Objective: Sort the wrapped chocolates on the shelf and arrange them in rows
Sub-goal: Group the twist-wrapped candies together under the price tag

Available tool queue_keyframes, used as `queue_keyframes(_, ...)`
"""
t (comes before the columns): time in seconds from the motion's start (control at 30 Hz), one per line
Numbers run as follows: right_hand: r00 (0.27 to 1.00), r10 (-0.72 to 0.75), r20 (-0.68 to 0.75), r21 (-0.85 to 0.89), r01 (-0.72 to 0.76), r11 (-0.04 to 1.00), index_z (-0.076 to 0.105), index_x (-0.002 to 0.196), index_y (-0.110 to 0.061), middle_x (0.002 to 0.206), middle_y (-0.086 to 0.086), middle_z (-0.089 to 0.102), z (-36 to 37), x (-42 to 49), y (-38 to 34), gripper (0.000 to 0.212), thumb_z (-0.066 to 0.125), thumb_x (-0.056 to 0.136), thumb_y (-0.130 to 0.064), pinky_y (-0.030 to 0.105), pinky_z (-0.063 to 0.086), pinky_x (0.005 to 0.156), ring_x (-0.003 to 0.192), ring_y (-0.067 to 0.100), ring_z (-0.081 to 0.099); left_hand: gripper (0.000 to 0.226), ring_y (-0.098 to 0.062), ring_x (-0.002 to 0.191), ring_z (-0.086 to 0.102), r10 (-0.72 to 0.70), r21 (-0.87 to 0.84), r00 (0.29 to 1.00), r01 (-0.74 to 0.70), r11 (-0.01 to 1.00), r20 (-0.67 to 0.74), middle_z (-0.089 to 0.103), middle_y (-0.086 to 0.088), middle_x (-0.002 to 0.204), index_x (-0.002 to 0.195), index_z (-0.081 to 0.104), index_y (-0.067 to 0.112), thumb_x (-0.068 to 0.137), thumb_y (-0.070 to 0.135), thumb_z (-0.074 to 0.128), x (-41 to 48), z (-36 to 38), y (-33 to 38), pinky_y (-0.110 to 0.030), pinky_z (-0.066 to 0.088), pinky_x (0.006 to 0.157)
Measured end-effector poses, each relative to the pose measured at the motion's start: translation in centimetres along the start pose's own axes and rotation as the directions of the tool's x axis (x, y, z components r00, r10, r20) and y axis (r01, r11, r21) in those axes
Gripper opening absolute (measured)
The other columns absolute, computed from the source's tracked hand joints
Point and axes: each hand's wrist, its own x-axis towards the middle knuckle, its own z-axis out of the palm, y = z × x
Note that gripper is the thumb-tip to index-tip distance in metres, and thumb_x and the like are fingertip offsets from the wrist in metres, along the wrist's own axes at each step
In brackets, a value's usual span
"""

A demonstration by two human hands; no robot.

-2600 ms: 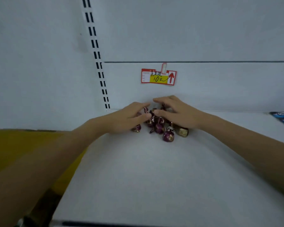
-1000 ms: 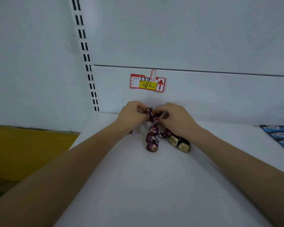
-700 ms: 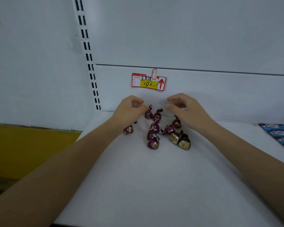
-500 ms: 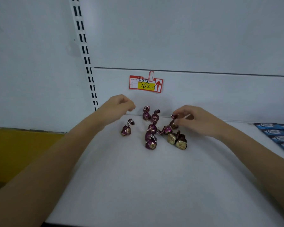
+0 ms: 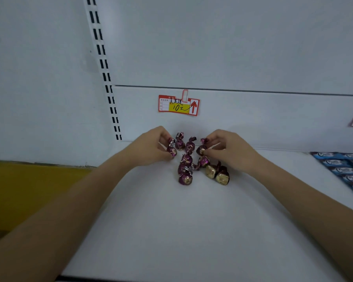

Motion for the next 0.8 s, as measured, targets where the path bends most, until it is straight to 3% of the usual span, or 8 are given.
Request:
queue_keyframes(0.17,1.000,-0.013,0.013,-0.022,0.013,1.000,0.059,0.079,-0.024,0.082,-0.006,0.063,1.5,0.9,-0.6,0.017,0.066,0.080,-0.009,0.023,0.048,0.076,0.084,0.015,0.063,0.025,-0.005,0.072,0.059,0.033,-0.082,0.999,-0.035,0.996,-0.032,0.059,0.004,0.101,0.094,0.053,0.019,0.078,0.006,0.068,0.5,0.8,-0.1,-0.015,0.045,0.062)
queue_keyframes(0.27,0.999,-0.032,0.018,-0.072,0.033,0.997,0.062,0.083,-0.020,0.085,-0.006,0.063,2.0,1.1,-0.8,0.010,0.064,0.082,-0.010,0.009,0.042,0.067,0.079,0.010,0.059,0.021,-0.003,0.066,0.060,0.040,-0.132,0.999,-0.044,0.990,-0.031,0.058,0.008,0.091,0.093,0.055,0.020,0.080,0.008,0.067,0.4,1.3,0.1,-0.008,0.041,0.051)
queue_keyframes(0.33,0.999,-0.041,-0.002,-0.099,0.041,0.994,0.065,0.089,-0.017,0.086,-0.007,0.063,2.3,1.2,-0.8,0.008,0.064,0.083,-0.012,0.004,0.039,0.061,0.076,0.007,0.058,0.021,-0.003,0.067,0.060,0.038,-0.149,0.999,-0.042,0.988,-0.030,0.058,0.010,0.087,0.092,0.054,0.021,0.082,0.006,0.065,0.5,1.6,0.1,-0.007,0.043,0.055)
queue_keyframes(0.5,1.000,-0.013,-0.012,-0.022,0.012,1.000,0.066,0.091,-0.015,0.089,-0.003,0.065,2.5,1.3,-0.6,0.009,0.066,0.082,-0.013,0.015,0.043,0.067,0.076,0.010,0.059,0.022,-0.006,0.073,0.060,0.027,-0.171,0.999,-0.033,0.985,-0.036,0.055,0.010,0.099,0.094,0.053,0.019,0.082,0.004,0.064,0.7,1.7,0.1,-0.013,0.046,0.066)
queue_keyframes(0.6,1.000,-0.012,-0.016,0.033,0.012,0.999,0.064,0.091,-0.019,0.083,-0.010,0.062,1.9,1.0,-0.7,0.009,0.066,0.082,-0.015,0.013,0.044,0.068,0.074,0.006,0.057,0.026,-0.003,0.076,0.056,0.010,-0.116,0.997,-0.019,0.993,-0.076,0.052,0.011,0.097,0.101,0.050,0.019,0.082,0.011,0.065,0.4,1.1,0.1,-0.014,0.043,0.061)
queue_keyframes(0.67,1.000,0.007,-0.004,0.076,-0.007,0.997,0.064,0.091,-0.020,0.081,-0.011,0.061,1.0,0.5,-0.9,0.008,0.065,0.084,-0.020,0.010,0.043,0.064,0.072,0.003,0.056,0.022,-0.003,0.074,0.053,0.047,-0.056,0.990,-0.054,0.997,-0.131,0.051,0.011,0.091,0.096,0.049,0.019,0.083,0.010,0.064,0.2,0.2,0.2,-0.014,0.041,0.061)
queue_keyframes(0.8,0.990,0.046,0.132,0.047,-0.052,0.998,0.065,0.090,-0.023,0.080,-0.010,0.060,-0.9,-0.8,-1.1,0.014,0.068,0.079,-0.030,0.012,0.041,0.066,0.072,0.004,0.054,0.016,-0.011,0.064,0.051,0.152,-0.041,0.988,-0.150,0.988,0.034,0.057,0.004,0.077,0.080,0.052,0.021,0.080,0.018,0.068,-0.7,-0.7,0.8,-0.023,0.044,0.064)
